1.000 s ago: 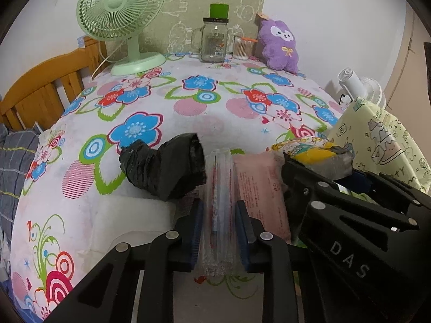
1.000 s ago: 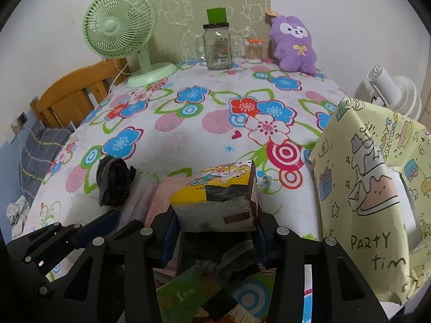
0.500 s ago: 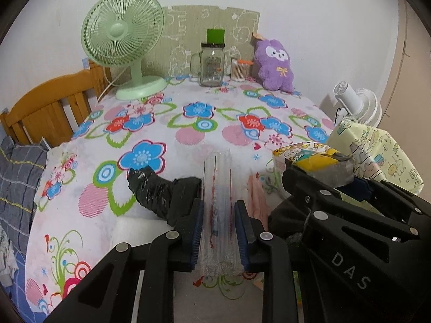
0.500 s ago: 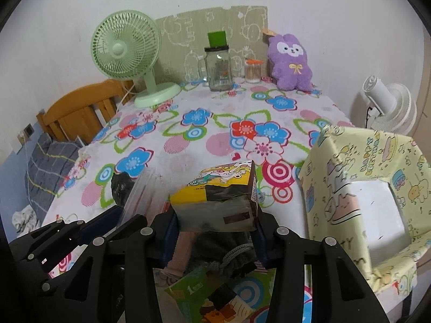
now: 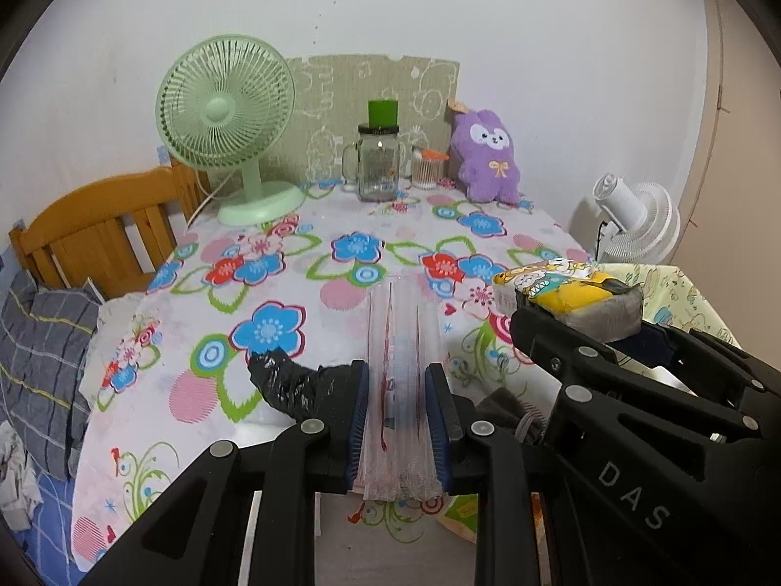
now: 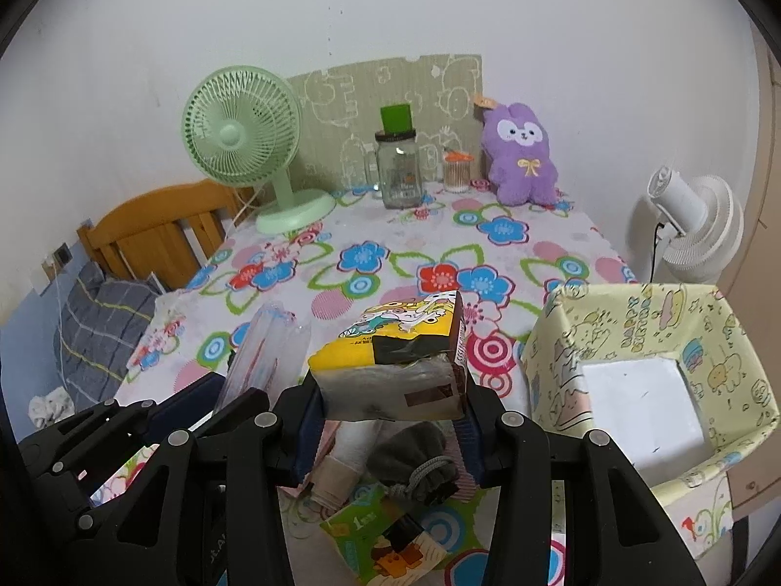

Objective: Organize soft objects
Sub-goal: 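Close the left tool on the straw bag while the right tool grips the yellow packet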

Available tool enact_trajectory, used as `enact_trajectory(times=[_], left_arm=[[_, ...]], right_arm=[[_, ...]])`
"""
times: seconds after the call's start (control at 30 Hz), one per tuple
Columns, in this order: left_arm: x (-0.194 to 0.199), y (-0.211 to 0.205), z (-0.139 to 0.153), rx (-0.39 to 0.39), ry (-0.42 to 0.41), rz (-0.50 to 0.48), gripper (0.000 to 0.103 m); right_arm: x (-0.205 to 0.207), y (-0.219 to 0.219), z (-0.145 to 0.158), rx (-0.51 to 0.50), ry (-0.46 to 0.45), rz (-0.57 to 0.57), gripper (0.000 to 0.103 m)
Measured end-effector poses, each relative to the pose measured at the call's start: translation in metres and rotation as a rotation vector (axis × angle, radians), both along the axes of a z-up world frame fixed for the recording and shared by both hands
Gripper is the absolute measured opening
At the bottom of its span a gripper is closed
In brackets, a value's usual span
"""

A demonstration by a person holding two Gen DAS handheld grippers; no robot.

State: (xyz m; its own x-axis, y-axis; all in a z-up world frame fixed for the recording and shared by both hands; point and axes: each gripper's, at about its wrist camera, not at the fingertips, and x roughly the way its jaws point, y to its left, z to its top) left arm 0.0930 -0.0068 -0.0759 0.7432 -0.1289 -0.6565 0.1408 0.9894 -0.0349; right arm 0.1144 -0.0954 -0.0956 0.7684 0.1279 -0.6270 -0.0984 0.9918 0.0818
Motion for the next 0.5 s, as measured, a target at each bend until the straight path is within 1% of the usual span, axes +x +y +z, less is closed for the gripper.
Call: enact_trajectory(times=[0.23,0.5], left_arm=[[-0.005,-0.007,0.013,0.003,-0.030,-0.009,0.022],[-0.006,-0.023,0.020,-0.002,-0.046,-0.025,0.022]], right_arm=[[-0.007,-0.006,0.014,-0.003,-0.024,-0.012,0.050],[-0.013,-0.021,0.025,-0.001,-0.048,-0.028,0.050]])
